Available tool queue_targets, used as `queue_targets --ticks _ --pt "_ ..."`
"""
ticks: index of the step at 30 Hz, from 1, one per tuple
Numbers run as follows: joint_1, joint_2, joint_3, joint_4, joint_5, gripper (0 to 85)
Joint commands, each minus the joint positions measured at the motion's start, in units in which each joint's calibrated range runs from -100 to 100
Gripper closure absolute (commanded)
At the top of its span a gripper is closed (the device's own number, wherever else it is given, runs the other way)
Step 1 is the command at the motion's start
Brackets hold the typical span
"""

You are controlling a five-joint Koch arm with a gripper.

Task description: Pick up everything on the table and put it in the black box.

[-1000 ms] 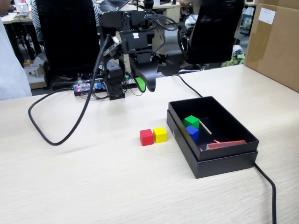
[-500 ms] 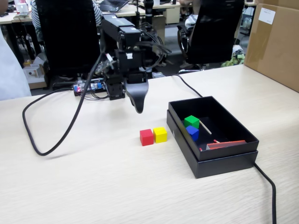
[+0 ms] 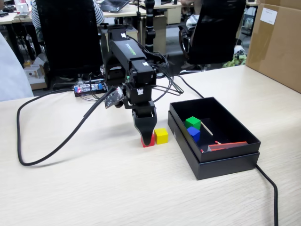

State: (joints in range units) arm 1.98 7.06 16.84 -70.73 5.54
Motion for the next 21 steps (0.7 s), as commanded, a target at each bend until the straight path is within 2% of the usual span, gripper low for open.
queue_targets --ticks 1,9,10,11,12,15,21 --pt "0.10 1.03 5.01 -0.15 -0.10 37.8" --pt "0.15 5.97 8.82 -0.15 -0.68 44.8" --pt "0.20 6.31 9.27 -0.15 -0.68 47.5" --pt "0.15 6.77 10.08 -0.07 -0.68 56.7" --pt "0.15 6.89 10.45 0.11 -0.68 61.6" --pt "0.10 7.00 10.99 0.36 -0.68 72.0" --pt "-0.24 0.58 9.45 0.45 -0.68 73.8"
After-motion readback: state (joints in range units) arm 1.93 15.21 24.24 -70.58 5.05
